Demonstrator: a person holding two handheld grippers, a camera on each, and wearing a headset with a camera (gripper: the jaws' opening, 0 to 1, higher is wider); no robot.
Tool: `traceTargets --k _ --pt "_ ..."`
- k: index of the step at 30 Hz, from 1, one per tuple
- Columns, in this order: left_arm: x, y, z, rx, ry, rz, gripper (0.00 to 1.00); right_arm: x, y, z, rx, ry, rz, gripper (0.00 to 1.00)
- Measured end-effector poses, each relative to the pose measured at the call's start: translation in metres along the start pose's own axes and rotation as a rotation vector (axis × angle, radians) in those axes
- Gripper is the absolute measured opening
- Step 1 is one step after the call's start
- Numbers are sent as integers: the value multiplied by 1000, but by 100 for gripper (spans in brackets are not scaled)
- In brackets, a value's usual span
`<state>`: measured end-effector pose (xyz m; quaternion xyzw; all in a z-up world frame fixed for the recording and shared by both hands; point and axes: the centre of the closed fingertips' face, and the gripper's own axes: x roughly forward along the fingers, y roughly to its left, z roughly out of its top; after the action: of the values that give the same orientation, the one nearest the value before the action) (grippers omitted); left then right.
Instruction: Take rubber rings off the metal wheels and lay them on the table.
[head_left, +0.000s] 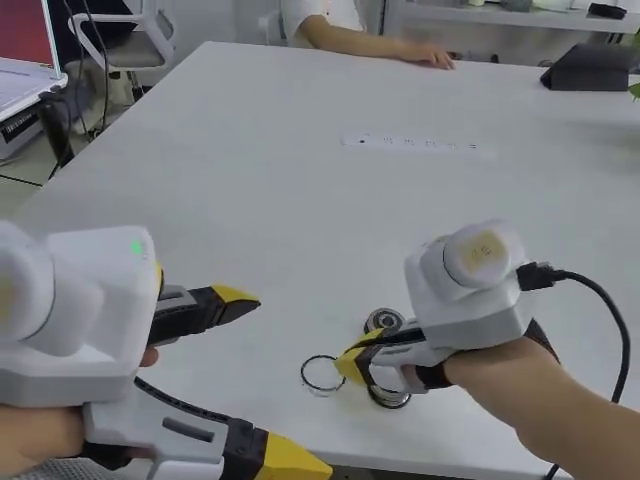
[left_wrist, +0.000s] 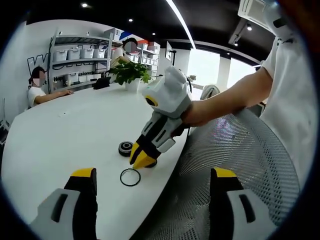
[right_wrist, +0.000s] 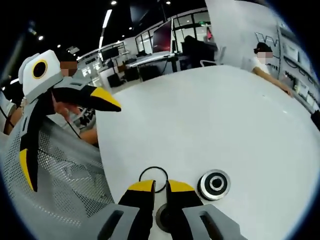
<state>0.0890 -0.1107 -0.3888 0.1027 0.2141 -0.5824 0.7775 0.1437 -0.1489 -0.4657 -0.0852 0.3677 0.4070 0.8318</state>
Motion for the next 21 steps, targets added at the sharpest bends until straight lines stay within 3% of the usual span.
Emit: traceTargets --k 3,9,15,21 --pt "0 0 0 0 0 -1 92 -3 -2 2 11 -3 -1 6" --pt "1 -2 0 7 4 -9 92 -21 -5 28 47 -112 -8 9" --pt "1 -5 -1 26 15 -24 92 -42 -8 46 120 -197 19 15" --pt "2 -8 0 32 14 -36 93 -62 -12 57 105 -236 16 20"
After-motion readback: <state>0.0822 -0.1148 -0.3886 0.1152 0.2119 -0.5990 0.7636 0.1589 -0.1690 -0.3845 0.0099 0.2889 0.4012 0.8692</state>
